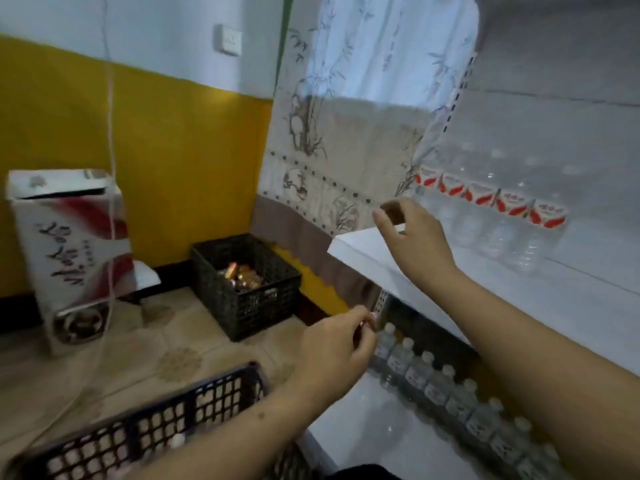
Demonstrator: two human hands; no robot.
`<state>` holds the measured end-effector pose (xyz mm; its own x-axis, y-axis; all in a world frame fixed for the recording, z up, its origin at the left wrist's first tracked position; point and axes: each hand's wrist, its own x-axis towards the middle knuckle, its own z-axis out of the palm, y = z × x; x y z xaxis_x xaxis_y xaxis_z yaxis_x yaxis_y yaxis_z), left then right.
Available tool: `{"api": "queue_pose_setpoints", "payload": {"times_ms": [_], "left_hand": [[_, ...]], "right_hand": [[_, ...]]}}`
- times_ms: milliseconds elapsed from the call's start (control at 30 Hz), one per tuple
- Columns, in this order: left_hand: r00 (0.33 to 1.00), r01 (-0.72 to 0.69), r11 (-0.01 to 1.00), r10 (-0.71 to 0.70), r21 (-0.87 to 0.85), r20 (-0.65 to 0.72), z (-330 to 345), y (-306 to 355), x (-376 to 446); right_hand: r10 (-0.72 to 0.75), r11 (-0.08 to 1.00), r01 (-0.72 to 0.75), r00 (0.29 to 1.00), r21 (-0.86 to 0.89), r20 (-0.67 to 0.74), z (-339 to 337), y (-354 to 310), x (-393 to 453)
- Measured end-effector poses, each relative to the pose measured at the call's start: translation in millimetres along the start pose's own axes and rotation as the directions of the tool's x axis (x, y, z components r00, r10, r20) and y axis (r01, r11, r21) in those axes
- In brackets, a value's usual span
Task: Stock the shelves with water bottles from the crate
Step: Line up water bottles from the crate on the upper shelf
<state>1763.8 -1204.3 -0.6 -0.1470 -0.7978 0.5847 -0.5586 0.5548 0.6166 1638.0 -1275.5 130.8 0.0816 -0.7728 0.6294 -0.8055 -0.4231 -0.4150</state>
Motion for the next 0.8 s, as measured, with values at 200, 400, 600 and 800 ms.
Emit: {"api": "queue_pose_setpoints", "payload": {"times_ms": [200, 400, 600, 800], "left_hand": [[0.691, 0.497, 0.819, -0.574, 0.288, 0.440, -2, -181, -181], [0.281, 0.779, 0.461, -0.863, 0.425, 0.421, -21, -274, -292], [-0.029, 0.985, 0.019, -0.961, 0.171, 0.276, -22, -338, -332], [-0.130, 0.959, -0.164, -0.980, -0.233, 0.152, -13, -397, -334]], "right_hand": [[-0.169, 0.981, 0.128, 0.933, 0.146, 0.317, 143, -50, -95], [-0.069, 0.995, -0.011, 0.667, 0.103, 0.742, 261, -43, -188], [-0.052, 0.997, -0.031, 0.409, 0.071, 0.911, 324, -25, -227], [-0.043, 0.981, -0.162, 0.358, 0.108, 0.933, 351, -6, -238]]}}
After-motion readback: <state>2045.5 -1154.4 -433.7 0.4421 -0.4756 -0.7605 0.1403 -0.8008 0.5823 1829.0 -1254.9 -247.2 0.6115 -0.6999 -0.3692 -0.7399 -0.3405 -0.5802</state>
